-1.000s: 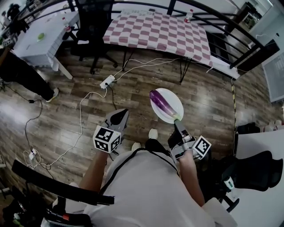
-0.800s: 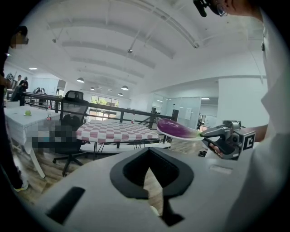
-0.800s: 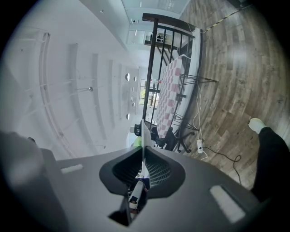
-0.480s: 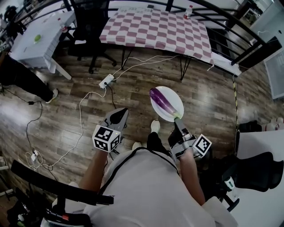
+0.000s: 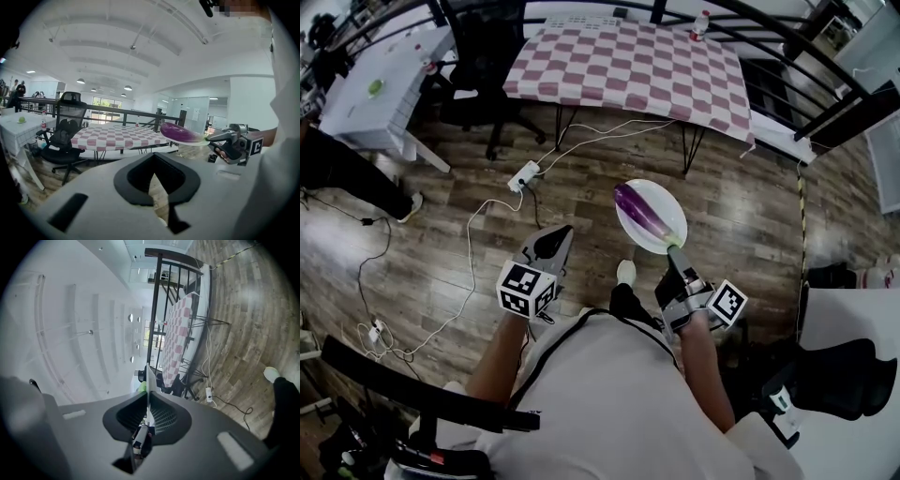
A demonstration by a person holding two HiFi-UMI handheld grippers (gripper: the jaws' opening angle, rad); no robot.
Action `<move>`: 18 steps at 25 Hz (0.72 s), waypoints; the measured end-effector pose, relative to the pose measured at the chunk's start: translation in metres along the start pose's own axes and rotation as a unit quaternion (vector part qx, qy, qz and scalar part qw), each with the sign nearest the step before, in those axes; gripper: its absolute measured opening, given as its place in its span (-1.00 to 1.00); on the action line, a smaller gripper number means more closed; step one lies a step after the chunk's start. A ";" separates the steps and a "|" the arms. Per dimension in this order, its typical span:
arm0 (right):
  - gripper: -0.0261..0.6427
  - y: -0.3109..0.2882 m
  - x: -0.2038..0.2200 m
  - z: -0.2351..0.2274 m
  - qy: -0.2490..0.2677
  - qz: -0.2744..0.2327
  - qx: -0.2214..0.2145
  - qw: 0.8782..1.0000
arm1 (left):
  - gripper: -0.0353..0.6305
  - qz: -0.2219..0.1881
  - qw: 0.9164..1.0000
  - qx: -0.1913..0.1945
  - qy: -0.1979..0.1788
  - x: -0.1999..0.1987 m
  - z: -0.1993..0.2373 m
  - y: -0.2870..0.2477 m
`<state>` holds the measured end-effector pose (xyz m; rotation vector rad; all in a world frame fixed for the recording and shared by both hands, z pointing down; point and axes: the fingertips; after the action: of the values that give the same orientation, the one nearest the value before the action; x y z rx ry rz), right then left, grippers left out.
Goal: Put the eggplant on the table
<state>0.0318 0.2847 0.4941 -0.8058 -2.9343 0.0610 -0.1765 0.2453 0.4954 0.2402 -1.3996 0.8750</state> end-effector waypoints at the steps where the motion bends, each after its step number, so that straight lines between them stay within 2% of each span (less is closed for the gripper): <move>1: -0.83 -0.005 -0.007 0.000 0.000 0.001 0.000 1.000 | -0.89 0.000 1.000 0.000 0.000 -0.004 0.001 -0.007; 18: -0.83 -0.057 -0.126 -0.008 -0.007 0.029 0.001 1.000 | -0.89 -0.001 1.000 -0.013 -0.008 -0.065 -0.002 -0.132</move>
<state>0.1113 0.1713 0.4949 -0.8953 -2.9230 0.0743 -0.0838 0.1318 0.4798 0.2298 -1.4249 0.8549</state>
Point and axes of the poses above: the fingertips, and each gripper's own axes: y backward along the fingers, z to its left, x out of its underside, and after that the axes turned 1 degree about y, right-handed
